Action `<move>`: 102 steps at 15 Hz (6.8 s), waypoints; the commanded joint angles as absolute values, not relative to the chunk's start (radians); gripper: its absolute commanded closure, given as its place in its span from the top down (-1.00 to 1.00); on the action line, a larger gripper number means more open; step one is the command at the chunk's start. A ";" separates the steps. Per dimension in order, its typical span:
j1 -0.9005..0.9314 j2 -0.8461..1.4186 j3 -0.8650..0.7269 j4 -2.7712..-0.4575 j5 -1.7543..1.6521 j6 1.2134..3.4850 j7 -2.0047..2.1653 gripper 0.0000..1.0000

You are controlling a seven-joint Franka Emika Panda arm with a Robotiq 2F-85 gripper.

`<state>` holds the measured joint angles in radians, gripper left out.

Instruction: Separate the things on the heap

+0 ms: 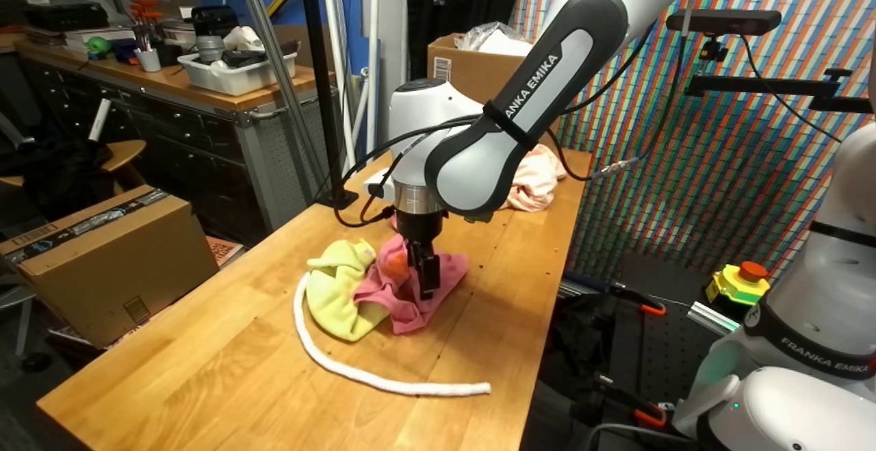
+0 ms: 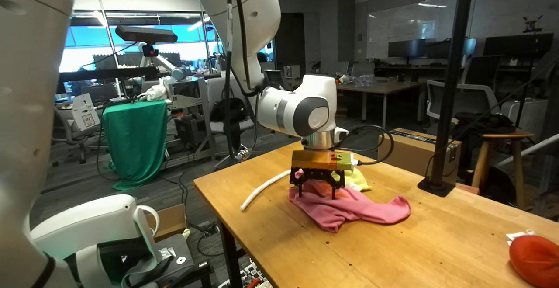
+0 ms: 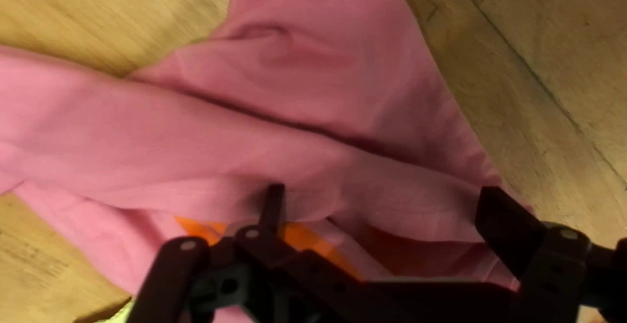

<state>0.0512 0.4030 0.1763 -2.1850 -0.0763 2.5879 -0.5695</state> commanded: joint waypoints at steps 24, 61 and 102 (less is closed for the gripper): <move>0.260 0.311 -0.056 -2.254 -0.536 2.682 0.005 -0.86; 0.096 0.036 0.065 -2.530 -0.019 2.457 -0.092 -0.88; 0.180 0.227 0.162 -2.288 -0.245 2.755 -0.198 1.00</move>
<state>0.1675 0.1848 0.1579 -2.3356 -0.2219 2.6601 -0.2174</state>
